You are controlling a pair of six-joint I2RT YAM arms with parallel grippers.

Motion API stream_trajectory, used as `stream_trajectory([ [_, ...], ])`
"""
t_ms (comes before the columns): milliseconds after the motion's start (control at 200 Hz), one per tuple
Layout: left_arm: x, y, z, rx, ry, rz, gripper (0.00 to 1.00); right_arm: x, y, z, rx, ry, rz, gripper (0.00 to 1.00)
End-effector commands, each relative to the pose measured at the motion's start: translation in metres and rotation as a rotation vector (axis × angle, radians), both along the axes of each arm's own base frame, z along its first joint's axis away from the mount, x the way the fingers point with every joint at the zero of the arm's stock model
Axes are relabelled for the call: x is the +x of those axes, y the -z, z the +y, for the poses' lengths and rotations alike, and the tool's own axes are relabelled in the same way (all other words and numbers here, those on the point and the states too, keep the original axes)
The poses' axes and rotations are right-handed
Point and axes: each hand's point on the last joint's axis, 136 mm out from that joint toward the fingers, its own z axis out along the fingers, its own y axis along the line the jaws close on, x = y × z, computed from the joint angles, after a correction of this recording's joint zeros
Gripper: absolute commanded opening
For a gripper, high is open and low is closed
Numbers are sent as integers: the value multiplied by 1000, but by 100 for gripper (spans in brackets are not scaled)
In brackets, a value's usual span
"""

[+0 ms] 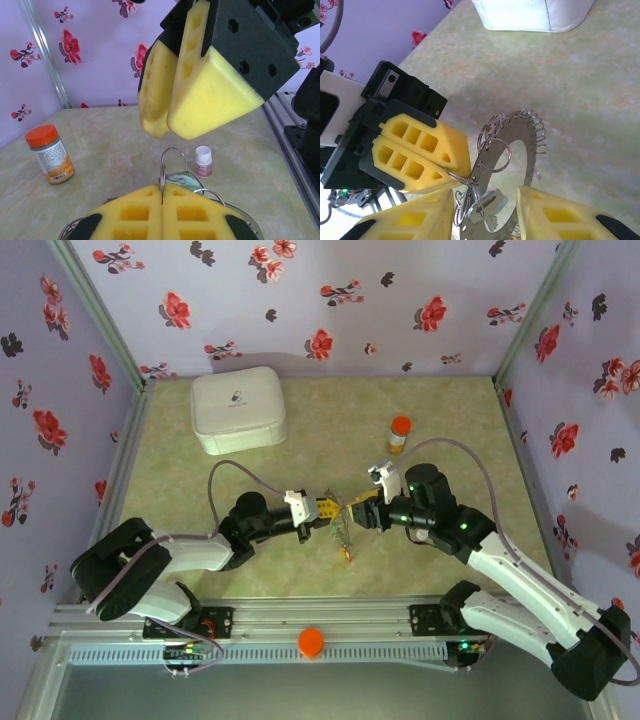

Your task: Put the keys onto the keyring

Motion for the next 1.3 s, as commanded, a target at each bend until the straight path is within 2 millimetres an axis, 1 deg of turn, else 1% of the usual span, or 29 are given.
stream_trajectory([
  [0,0,-37,-2,-101,1,-67,0,-1,-7,4,49,-16,7,36],
  [110,0,-39,-1,-104,0,-70,0,-3,-6,7,56,-34,18,32],
  [175,0,-39,-1,-105,1,-70,0,-4,-5,7,56,-38,19,32],
  [385,-2,-42,1,-110,2,-73,0,5,4,0,-10,8,-2,32],
  [520,-2,-42,1,-109,2,-76,0,0,7,4,-2,-28,22,29],
  [655,-2,-42,0,-110,5,-78,0,-6,5,11,25,-75,44,26],
  [855,-3,-42,1,-109,3,-74,0,-6,2,10,19,-77,38,14],
  [980,-5,-39,4,-103,3,-67,0,-5,6,6,-15,-61,35,9],
  [1075,-6,-41,5,-109,3,-66,0,-3,11,3,-37,-51,31,8],
  [1295,-6,-42,5,-111,8,-74,0,1,22,7,-59,-58,59,7],
])
